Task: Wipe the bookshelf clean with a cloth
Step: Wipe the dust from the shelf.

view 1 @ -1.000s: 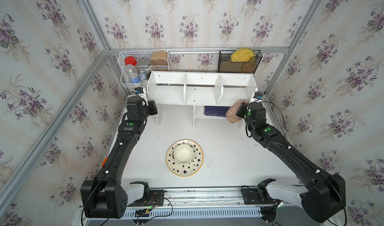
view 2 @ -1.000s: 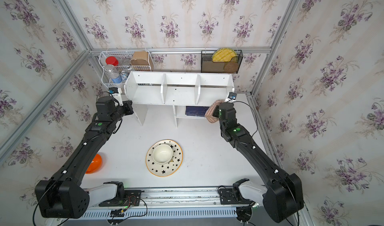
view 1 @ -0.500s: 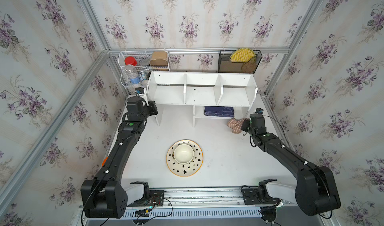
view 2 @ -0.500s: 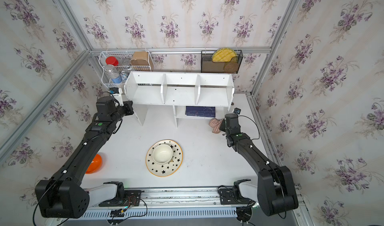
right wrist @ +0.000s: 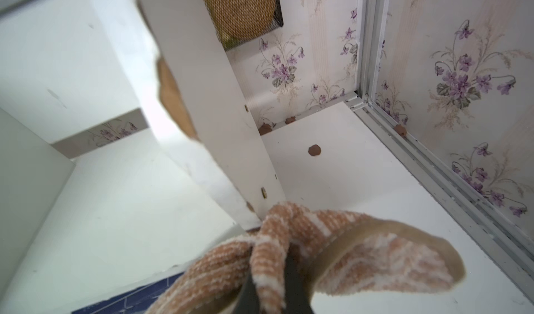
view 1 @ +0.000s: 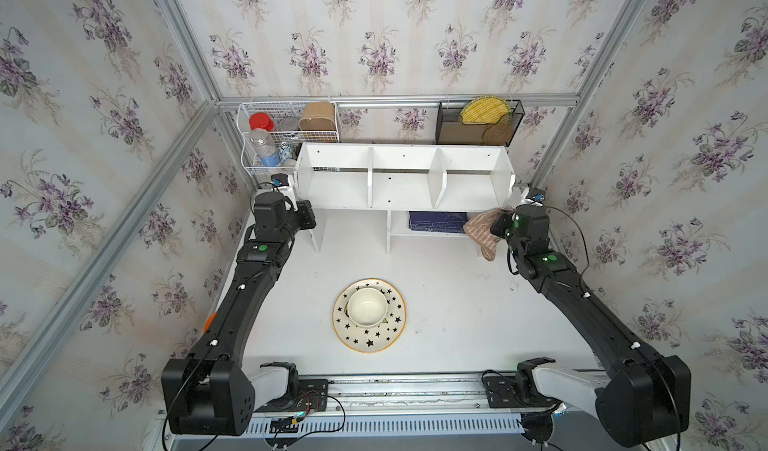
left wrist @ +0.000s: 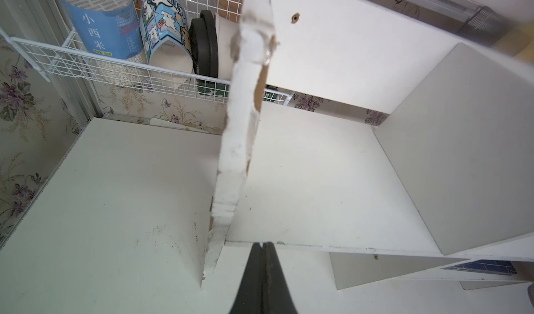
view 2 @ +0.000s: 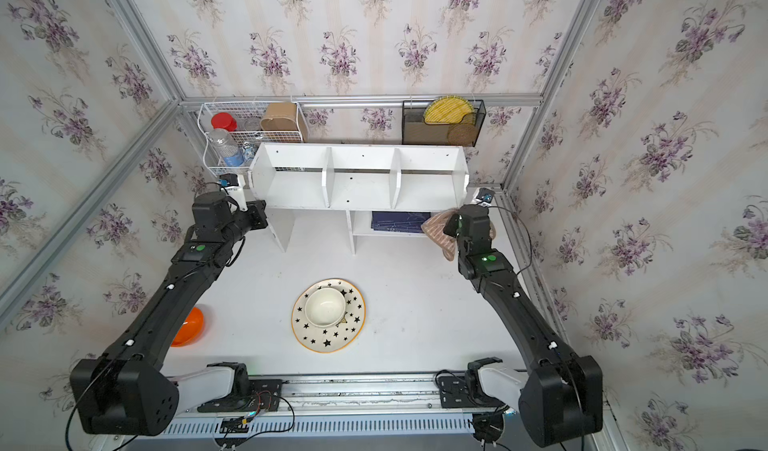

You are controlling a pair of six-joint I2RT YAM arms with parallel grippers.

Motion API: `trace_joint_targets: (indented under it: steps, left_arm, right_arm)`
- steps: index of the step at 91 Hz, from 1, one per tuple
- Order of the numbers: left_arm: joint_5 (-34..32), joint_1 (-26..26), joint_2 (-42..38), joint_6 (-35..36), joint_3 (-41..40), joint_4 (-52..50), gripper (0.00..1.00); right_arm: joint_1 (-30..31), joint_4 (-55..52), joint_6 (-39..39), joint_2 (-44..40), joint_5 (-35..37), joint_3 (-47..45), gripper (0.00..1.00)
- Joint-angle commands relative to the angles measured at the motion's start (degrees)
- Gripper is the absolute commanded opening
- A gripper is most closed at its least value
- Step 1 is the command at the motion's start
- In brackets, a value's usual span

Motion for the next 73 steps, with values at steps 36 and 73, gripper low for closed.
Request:
trace_joint_targets:
  steps: [36,73]
  left_arm:
    - [0.4,-0.1,0.4,0.8,0.0,1.3,0.0]
    - [1.0,-0.2,0.3,0.8,0.0,1.5,0.0]
  right_arm:
    - [6.9,10.3,2.4,3.2,-5.1,-11.8,0.0]
    - [31.4,18.2,7.2,17.1,1.2,-0.1,0.0]
